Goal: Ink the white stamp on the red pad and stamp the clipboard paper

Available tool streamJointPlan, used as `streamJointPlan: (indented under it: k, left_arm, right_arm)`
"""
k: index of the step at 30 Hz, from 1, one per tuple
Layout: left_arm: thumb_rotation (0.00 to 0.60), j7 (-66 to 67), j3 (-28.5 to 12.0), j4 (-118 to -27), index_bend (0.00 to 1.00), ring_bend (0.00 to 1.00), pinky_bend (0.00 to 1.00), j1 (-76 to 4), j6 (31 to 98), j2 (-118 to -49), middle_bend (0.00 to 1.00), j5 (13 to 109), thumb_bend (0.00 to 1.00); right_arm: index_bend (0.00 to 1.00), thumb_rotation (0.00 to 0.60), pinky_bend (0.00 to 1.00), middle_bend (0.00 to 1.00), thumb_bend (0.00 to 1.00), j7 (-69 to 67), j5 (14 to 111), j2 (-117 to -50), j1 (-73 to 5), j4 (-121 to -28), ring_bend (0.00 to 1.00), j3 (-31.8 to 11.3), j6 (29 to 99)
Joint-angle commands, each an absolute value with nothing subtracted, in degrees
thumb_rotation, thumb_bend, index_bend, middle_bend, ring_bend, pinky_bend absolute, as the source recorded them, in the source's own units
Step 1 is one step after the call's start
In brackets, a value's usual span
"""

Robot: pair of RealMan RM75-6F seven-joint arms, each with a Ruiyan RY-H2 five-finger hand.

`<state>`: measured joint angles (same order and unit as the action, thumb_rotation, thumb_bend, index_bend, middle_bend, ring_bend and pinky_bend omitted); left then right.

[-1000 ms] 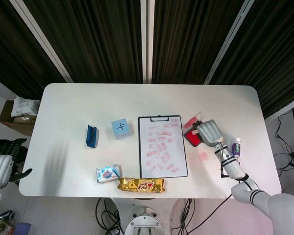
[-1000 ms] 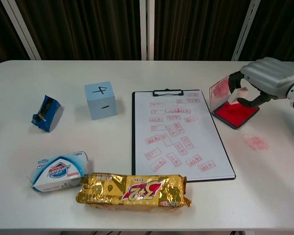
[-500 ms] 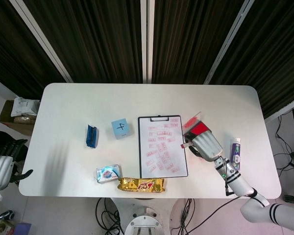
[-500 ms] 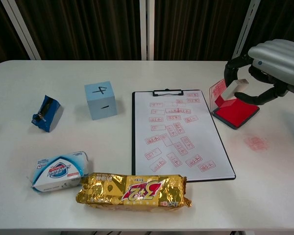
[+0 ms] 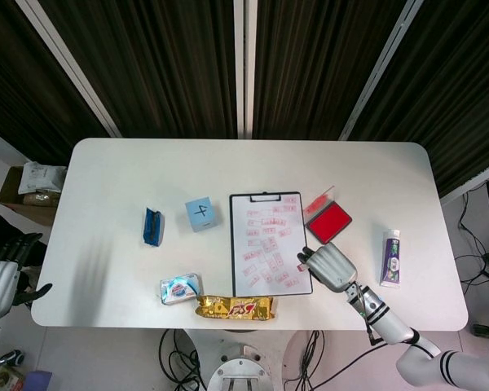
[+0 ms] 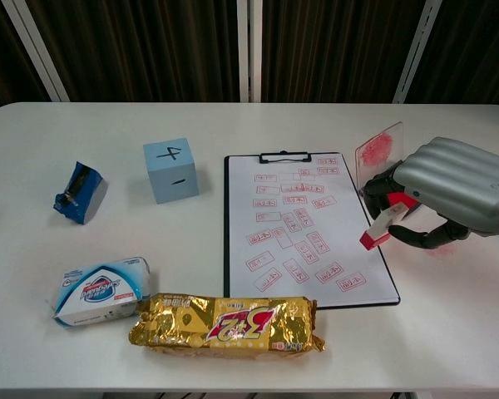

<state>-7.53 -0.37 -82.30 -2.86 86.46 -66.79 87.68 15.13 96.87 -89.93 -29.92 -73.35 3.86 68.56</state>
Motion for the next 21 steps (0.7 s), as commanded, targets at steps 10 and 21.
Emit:
streamJointPlan:
  k: [10,21]
  left_arm:
    - [0.6,-7.42,-0.5,-82.36,0.14,0.16,0.29,-2.87,86.35,-66.52,0.16,87.48,0.0]
    - [0.6,-8.53,-0.41,-81.13,0.14,0.16,0.29,-2.74,86.11,-67.03,0.16,87.28,0.0]
  right_arm:
    - [1.0,0.6,1.0,0.87,0.46,13.5,96.33,-94.22,-30.49,-69.07,0.87,3.27,66.49]
    - [1.0,0.6,1.0,0.87,0.46,15.19,96.19,-94.94,-30.27,-68.8,0.87,3.64,65.65]
